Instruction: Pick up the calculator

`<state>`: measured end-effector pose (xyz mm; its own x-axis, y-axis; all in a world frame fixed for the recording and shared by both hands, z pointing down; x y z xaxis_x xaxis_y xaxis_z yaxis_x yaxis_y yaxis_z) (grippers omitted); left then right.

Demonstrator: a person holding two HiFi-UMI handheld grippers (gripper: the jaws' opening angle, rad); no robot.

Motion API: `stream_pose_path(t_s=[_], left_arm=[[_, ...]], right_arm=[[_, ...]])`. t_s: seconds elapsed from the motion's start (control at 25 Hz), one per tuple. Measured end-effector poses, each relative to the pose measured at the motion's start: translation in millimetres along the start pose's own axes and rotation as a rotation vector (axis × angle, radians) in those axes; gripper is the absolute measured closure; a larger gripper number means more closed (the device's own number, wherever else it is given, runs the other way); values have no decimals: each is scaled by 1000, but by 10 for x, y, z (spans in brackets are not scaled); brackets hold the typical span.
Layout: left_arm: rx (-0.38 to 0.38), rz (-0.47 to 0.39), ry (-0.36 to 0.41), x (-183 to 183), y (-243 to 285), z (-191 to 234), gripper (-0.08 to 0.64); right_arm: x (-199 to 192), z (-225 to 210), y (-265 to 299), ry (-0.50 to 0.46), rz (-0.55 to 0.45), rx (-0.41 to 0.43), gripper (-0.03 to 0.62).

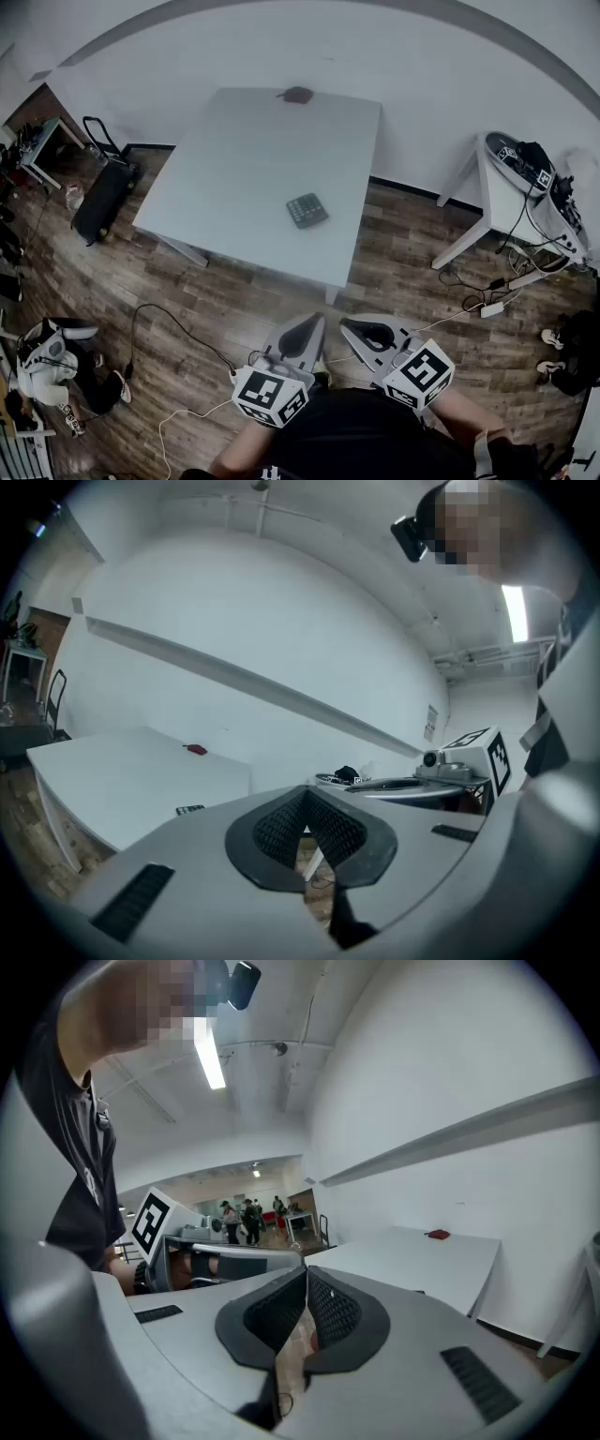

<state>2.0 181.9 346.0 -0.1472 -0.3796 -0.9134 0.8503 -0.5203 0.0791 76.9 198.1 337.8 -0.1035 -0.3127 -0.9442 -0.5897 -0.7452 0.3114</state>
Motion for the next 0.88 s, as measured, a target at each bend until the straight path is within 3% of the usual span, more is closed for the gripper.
stream_pose_path(t_s=[0.2, 0.48, 0.88], left_arm=[[19, 1, 3, 154, -12, 604, 555], [4, 10, -29, 249, 89, 979, 554], [56, 28, -89, 234, 365, 1474, 554]], right_arm=[[122, -112, 563, -16, -3, -16, 577], [136, -282, 1002, -64, 25, -56, 577], [-264, -839, 1748, -271, 123, -73, 575]])
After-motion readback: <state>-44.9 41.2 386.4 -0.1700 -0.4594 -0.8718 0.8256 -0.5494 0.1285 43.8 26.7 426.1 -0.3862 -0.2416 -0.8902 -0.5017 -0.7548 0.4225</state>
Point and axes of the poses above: the fingertips, and each gripper's own axes: y forward along the fingers, z to its left, x out of its top, the point moved 3 cm from there along -y, backward along the fingers, and after that the axes turned 11 degrees about -x, right-handed, at the moved point
